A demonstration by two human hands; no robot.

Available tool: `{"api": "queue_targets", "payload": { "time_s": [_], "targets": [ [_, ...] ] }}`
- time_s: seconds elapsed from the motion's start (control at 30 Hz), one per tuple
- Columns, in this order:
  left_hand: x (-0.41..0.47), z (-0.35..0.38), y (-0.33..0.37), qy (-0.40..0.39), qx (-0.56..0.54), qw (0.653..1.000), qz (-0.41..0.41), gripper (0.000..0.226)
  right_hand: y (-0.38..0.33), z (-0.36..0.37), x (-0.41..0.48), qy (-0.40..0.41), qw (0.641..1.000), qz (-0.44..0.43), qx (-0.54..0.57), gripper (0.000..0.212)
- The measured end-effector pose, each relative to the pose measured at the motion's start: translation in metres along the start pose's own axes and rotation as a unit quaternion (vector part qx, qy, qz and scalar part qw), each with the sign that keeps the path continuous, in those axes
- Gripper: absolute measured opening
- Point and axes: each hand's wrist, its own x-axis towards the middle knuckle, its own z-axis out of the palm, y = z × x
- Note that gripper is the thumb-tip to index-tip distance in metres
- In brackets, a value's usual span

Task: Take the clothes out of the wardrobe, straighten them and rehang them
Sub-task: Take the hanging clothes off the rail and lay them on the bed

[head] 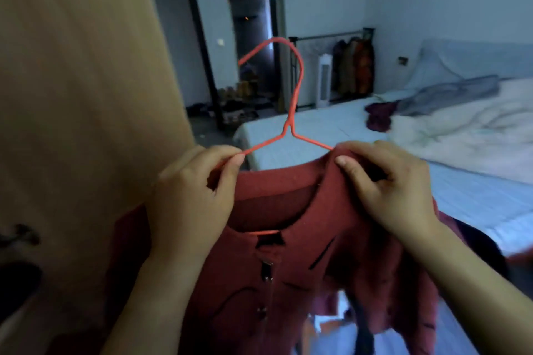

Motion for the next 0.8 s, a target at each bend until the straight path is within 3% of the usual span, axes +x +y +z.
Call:
{"api": "queue_targets", "payload": {
  "time_s": [0.17, 0.4, 0.63, 0.8],
  "targets": [
    [-0.052, 0.131, 0.051, -0.112, -0.125, 0.98, -0.106, 0.011, 0.104, -0.066, -0.056, -0.062, 0.994, 0.084, -0.043, 0.026],
    [-0.061, 0.253, 0.086, -0.215, -0.207, 0.941, -0.159, 0.011, 0.205, -0.094, -0.06, -0.049, 0.982, 0.16, -0.083, 0.021],
    [-0.009, 0.366, 0.067, -0.227, -0.206, 0.932, -0.192, 0.008, 0.308, -0.045, -0.011, -0.051, 0.974, 0.192, -0.109, 0.021],
    [0.045, 0.442, 0.039, -0.223, -0.198, 0.935, -0.193, 0.017, 0.381, 0.002, 0.031, -0.054, 0.97, 0.215, -0.102, 0.021]
  ]
}}
